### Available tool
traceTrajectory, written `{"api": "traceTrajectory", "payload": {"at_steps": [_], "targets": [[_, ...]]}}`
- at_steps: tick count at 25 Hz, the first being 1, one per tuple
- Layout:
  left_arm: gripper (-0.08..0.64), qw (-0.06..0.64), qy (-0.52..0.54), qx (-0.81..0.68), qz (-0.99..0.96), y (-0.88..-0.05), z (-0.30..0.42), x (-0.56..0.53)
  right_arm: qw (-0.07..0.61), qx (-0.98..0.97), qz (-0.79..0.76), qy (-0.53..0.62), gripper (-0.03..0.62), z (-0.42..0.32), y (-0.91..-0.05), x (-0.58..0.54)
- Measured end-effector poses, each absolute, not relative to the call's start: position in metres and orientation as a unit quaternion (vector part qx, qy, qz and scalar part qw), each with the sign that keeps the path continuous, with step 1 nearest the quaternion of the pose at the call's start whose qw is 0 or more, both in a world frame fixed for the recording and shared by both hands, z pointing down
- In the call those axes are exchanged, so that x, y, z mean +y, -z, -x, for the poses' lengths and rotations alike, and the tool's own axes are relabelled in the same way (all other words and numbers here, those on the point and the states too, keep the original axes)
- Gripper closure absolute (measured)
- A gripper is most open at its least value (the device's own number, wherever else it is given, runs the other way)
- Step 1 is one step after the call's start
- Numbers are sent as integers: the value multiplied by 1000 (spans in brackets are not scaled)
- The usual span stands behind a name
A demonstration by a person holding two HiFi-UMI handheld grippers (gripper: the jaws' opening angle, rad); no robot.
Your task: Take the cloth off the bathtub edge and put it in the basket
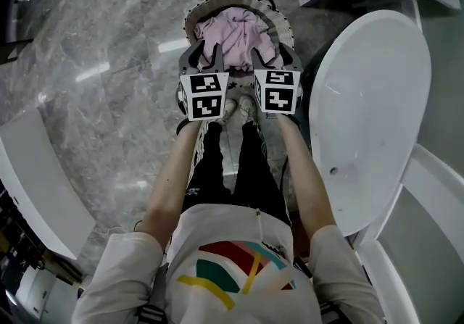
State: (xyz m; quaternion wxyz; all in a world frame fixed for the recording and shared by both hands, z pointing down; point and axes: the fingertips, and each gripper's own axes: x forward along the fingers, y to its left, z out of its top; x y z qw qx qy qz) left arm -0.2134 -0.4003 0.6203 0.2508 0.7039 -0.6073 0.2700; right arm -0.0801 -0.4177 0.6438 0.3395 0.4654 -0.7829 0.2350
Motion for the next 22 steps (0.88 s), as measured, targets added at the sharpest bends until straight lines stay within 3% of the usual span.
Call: {"api": "traceTrajectory", "payload": {"at_steps": [13, 17, 19, 22], "targets": [[466, 250, -263, -607, -707, -605, 212, -392, 317, -787, -464, -257, 328, 90, -623, -414], [525, 242, -249, -600, -721, -573, 209, -401, 279, -796, -478, -245, 433, 91, -577, -424], [535, 235, -236, -603, -726, -548, 207, -407, 245, -804, -494, -224, 548, 89, -541, -432], [541, 224, -208, -608, -733, -497, 201, -408, 211, -810, -513, -191, 577, 84, -487, -434]]}}
